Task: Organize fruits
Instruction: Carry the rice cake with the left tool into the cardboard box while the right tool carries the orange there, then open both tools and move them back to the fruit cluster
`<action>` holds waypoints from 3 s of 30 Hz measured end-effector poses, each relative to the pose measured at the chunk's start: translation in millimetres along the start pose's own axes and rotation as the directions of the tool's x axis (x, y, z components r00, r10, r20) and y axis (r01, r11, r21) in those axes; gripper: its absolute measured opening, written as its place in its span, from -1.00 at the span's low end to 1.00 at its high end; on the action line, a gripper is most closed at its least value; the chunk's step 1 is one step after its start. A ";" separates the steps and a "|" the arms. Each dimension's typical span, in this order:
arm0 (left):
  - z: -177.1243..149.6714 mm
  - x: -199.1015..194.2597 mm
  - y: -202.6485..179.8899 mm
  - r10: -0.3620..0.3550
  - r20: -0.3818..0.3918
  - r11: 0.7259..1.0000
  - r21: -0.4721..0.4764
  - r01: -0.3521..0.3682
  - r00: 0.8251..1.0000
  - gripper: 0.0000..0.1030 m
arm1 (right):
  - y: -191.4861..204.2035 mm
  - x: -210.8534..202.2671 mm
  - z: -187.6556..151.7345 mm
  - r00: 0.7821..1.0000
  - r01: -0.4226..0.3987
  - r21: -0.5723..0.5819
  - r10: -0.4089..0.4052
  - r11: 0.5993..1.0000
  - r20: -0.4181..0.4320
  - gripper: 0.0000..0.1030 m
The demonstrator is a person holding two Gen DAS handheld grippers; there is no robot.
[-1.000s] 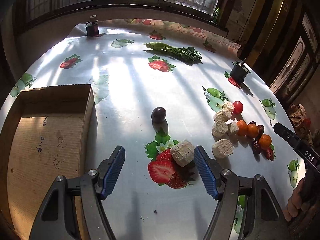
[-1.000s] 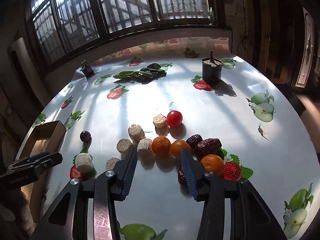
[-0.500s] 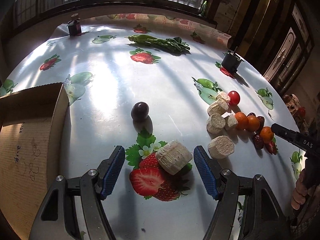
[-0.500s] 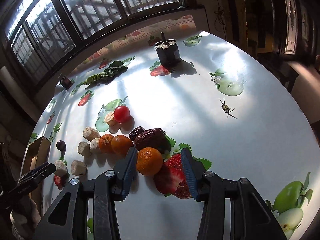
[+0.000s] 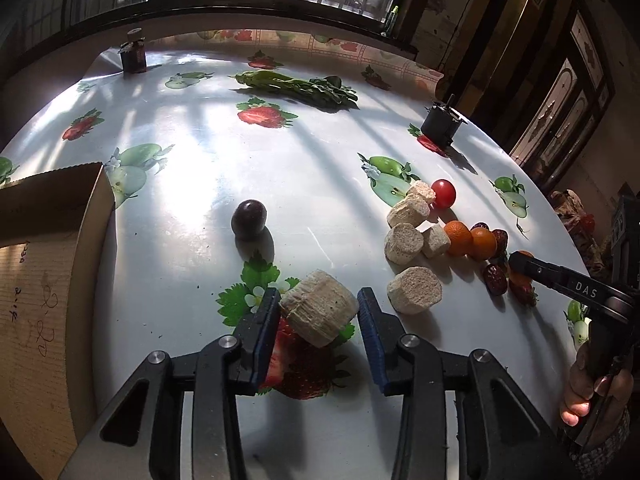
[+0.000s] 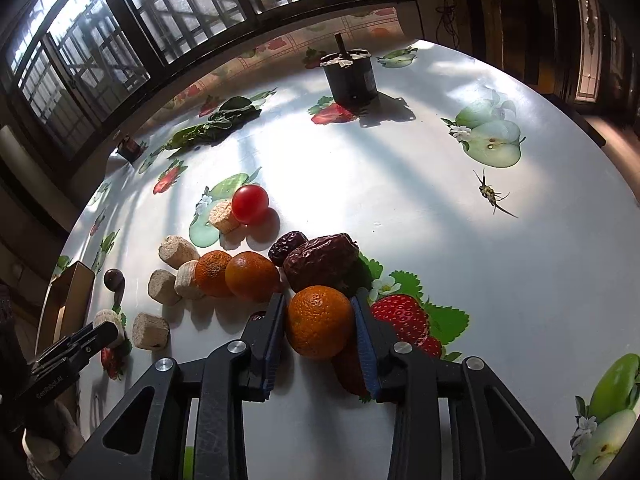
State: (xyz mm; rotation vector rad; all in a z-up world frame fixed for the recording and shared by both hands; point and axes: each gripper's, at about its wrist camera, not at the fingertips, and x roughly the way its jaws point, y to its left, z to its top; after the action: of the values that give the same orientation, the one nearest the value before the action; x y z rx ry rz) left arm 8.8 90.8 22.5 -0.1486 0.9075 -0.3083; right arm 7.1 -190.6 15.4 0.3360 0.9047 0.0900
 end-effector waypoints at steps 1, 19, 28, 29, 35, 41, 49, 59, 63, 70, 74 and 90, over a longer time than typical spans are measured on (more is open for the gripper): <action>-1.5 -7.5 0.3 -0.004 0.012 1.000 -0.006 0.004 1.000 -0.26 | 0.5 -5.6 -0.8 1.000 0.005 -0.001 -0.005 1.000 0.011 -0.32; 7.2 -174.2 113.7 0.124 0.168 0.982 -0.159 -0.097 0.978 -0.25 | 208.1 -93.2 -14.3 0.959 -0.255 -0.347 0.283 0.903 0.030 -0.31; 27.3 -120.9 221.9 0.218 0.005 0.926 -0.318 -0.205 0.976 -0.25 | 358.5 -0.4 -44.3 0.952 -0.303 -0.513 0.272 0.803 -0.137 -0.30; 26.6 -111.8 229.9 0.219 -0.020 0.919 -0.331 -0.213 0.976 -0.25 | 369.1 12.4 -48.7 0.959 -0.283 -0.541 0.249 0.792 -0.137 -0.30; 22.8 -72.7 262.4 0.200 -0.104 0.894 -0.388 -0.225 0.974 -0.25 | 402.6 74.2 -61.5 0.976 -0.215 -0.614 0.147 0.760 -0.159 -0.30; 26.0 -66.2 265.0 0.184 -0.102 0.896 -0.391 -0.209 0.978 -0.25 | 410.7 101.9 -67.6 0.979 -0.192 -0.641 0.100 0.743 -0.178 -0.30; 24.4 -88.8 268.7 0.174 -0.060 0.880 -0.438 -0.183 0.983 -0.22 | 418.2 109.5 -72.3 0.986 -0.156 -0.688 0.072 0.709 -0.150 -0.29; 19.4 -183.9 227.6 0.208 0.161 0.883 -0.455 -0.115 0.965 0.19 | 407.6 57.2 -59.8 0.983 -0.174 -0.651 0.173 0.739 -0.066 0.07; 9.1 -211.1 201.2 0.201 0.226 0.894 -0.440 -0.084 0.953 0.32 | 381.5 18.8 -53.1 0.977 -0.177 -0.611 0.213 0.771 -0.015 0.18; -16.5 -210.5 162.7 0.130 0.226 0.900 -0.435 -0.020 0.965 0.35 | 294.6 -42.5 -44.0 0.977 -0.125 -0.528 0.198 0.840 0.083 0.24; -27.1 -192.2 141.4 0.104 0.188 0.901 -0.433 -0.013 0.977 0.35 | 220.7 -75.4 -37.2 0.980 -0.055 -0.430 0.132 0.901 0.151 0.31; -24.3 -106.9 19.7 0.017 0.023 0.979 -0.203 -0.012 1.000 0.35 | 35.6 -71.5 -20.6 0.994 0.044 -0.115 -0.032 0.992 0.105 0.35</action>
State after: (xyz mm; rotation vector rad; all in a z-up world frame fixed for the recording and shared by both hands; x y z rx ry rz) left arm -68.1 144.2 82.9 -0.3333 0.9139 -0.1990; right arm -51.0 -167.4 69.2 0.2125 0.8000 0.0897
